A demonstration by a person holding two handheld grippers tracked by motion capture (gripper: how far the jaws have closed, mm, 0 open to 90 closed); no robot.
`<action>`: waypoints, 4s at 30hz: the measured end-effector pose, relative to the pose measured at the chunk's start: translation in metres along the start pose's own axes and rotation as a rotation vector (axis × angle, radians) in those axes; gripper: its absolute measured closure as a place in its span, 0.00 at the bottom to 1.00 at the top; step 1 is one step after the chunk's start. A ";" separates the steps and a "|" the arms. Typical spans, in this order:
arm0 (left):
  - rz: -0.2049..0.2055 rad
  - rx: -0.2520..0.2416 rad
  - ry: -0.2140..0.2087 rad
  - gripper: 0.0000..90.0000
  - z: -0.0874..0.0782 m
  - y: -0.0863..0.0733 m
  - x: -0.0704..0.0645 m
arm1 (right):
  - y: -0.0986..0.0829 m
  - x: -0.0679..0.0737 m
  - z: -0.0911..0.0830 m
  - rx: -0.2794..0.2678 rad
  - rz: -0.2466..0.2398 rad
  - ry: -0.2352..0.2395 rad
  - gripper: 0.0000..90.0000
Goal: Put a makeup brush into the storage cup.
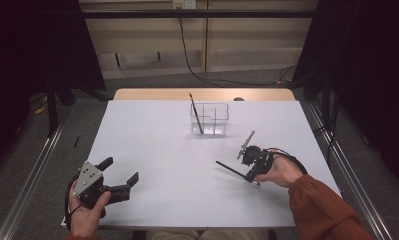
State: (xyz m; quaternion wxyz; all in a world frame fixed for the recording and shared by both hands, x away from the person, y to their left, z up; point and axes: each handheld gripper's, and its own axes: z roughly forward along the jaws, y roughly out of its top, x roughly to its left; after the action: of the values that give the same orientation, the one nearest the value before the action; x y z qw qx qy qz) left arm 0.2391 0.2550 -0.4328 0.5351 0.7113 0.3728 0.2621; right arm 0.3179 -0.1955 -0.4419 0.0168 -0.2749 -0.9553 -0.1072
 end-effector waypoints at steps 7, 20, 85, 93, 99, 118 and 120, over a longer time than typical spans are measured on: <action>0.000 -0.001 -0.002 0.03 0.000 0.000 0.000 | -0.004 0.000 -0.012 -0.107 0.047 -0.004 0.94; -0.001 -0.002 -0.002 0.03 0.000 0.000 0.000 | -0.017 0.000 -0.019 -0.278 0.105 -0.002 0.94; 0.058 0.011 -0.092 0.02 0.015 0.013 -0.012 | 0.008 0.029 -0.038 -0.725 -0.049 0.106 0.94; 0.079 0.010 -0.150 0.02 0.025 0.024 -0.021 | 0.021 0.033 -0.039 -0.642 -0.113 0.125 0.94; 0.089 0.015 -0.171 0.02 0.031 0.029 -0.027 | 0.029 0.036 -0.041 -0.578 -0.148 0.127 0.94; 0.156 0.102 -0.272 0.03 0.043 0.041 -0.038 | 0.047 0.045 -0.038 -0.351 -0.263 0.099 0.94; 0.166 0.115 -0.285 0.02 0.045 0.043 -0.040 | 0.049 0.045 -0.039 -0.323 -0.283 0.095 0.94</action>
State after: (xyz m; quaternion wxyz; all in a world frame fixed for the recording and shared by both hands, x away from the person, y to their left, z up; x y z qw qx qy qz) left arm 0.2614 0.1911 -0.4039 0.5175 0.7990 0.2473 0.1804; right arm 0.3042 -0.1397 -0.3897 0.0024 -0.1319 -0.9529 -0.2732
